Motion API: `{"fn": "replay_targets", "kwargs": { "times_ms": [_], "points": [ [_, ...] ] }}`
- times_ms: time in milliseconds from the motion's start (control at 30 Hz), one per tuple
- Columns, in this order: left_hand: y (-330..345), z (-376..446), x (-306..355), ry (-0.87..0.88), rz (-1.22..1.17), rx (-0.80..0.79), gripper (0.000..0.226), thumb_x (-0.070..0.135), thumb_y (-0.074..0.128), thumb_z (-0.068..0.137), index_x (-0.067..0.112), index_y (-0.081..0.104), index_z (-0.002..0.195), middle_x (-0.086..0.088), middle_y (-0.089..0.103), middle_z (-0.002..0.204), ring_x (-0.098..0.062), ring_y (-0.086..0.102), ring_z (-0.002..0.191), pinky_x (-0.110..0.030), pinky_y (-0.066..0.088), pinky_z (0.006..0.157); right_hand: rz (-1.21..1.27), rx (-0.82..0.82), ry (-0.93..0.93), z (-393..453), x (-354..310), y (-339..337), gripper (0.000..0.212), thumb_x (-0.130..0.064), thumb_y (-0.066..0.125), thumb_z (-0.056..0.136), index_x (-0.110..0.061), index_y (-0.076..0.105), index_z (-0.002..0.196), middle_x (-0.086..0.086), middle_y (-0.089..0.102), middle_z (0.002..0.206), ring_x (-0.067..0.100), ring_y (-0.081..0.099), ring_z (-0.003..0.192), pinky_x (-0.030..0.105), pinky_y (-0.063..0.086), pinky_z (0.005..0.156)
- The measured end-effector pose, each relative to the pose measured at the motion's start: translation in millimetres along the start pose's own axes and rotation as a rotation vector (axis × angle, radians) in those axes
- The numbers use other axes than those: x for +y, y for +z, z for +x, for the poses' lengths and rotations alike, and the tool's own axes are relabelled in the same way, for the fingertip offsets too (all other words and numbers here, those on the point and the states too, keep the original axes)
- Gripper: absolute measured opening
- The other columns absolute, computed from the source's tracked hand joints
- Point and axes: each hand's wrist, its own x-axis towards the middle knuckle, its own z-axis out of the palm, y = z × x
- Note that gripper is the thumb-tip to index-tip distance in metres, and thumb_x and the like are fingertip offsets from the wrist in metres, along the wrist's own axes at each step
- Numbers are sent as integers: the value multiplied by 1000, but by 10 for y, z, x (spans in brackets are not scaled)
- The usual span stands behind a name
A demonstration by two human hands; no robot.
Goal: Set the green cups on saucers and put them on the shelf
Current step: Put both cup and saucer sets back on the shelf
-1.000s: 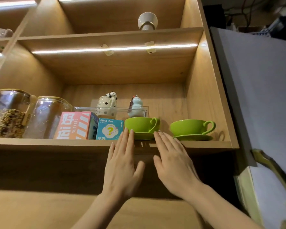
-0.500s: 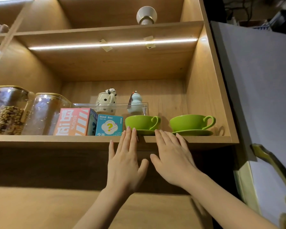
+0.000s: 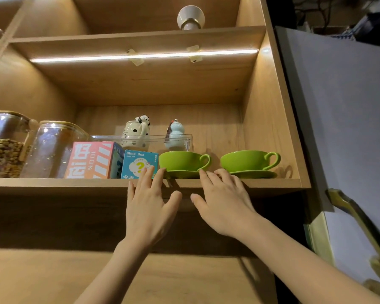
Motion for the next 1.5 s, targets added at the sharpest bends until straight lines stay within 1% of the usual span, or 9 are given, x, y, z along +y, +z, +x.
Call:
{"fn": "replay_targets", "kwargs": {
  "times_ms": [500, 733, 900, 1000, 1100, 1167, 1233, 1367, 1500],
  "points": [
    [185, -132, 114, 84, 30, 36, 81, 60, 18, 68, 35, 7, 144, 3, 10, 157, -12, 4, 145, -32, -3, 113, -14, 0, 56, 101, 18, -4, 51, -45, 39, 89, -11, 44, 126, 8, 48, 136, 26, 31, 128, 41, 23, 107],
    [261, -132, 145, 97, 119, 52, 77, 42, 44, 83, 29, 1, 145, -5, 8, 158, -19, 5, 145, -33, 0, 112, -29, -16, 60, 111, 6, -17, 50, -41, 49, 85, -10, 45, 124, 8, 49, 134, 27, 32, 126, 40, 25, 106],
    [241, -136, 198, 88, 136, 41, 81, 31, 54, 79, 26, 8, 146, -8, 15, 156, -23, 12, 145, -40, 10, 115, -66, 9, 20, 76, 24, 9, 60, -34, 51, 85, -8, 33, 137, 9, 45, 139, 27, 33, 129, 40, 24, 110],
    [213, -133, 226, 79, 138, 7, 81, 33, 50, 82, 28, 0, 146, -6, 7, 158, -21, 5, 145, -39, 6, 116, -77, 8, -55, 15, 78, -28, 65, -29, 49, 88, -10, 22, 143, 8, 38, 146, 25, 29, 135, 38, 21, 114],
    [171, -135, 247, 58, 152, -17, 82, 40, 43, 83, 29, -9, 145, -2, -7, 158, -18, -8, 145, -40, 0, 116, -3, 89, -95, -107, 191, -117, 54, -28, 45, 90, -13, 32, 140, 4, 42, 142, 20, 33, 132, 33, 28, 110],
    [157, -138, 303, 116, 143, -17, 85, 38, 44, 80, 27, -10, 145, -1, -13, 155, -17, -14, 141, -38, -4, 113, -54, 216, -46, -182, 280, -163, 50, -27, 47, 89, -11, 39, 136, 8, 47, 139, 23, 39, 129, 35, 34, 107],
    [174, -116, 416, 282, 119, -22, 87, 28, 50, 76, 23, -3, 144, 0, -10, 152, -18, -11, 141, -35, -4, 112, -130, 230, 33, -232, 370, -189, 57, -27, 47, 89, -9, 31, 141, 13, 40, 145, 29, 34, 135, 40, 31, 110],
    [253, -25, 718, 417, 0, -200, 80, 28, 47, 81, 23, 0, 145, 4, -8, 156, -7, -10, 142, -22, -7, 112, -229, 115, 17, -294, 537, -182, 66, -27, 44, 92, -12, 9, 147, 14, 22, 153, 31, 17, 142, 43, 19, 116],
    [389, 27, 849, 361, 153, -316, 81, 36, 43, 84, 13, -5, 146, -7, -4, 158, -16, -8, 145, -29, -4, 116, -168, 163, -13, -340, 637, -204, 63, -25, 45, 91, -15, 17, 146, 12, 29, 152, 28, 23, 141, 40, 22, 115]
  ]
}}
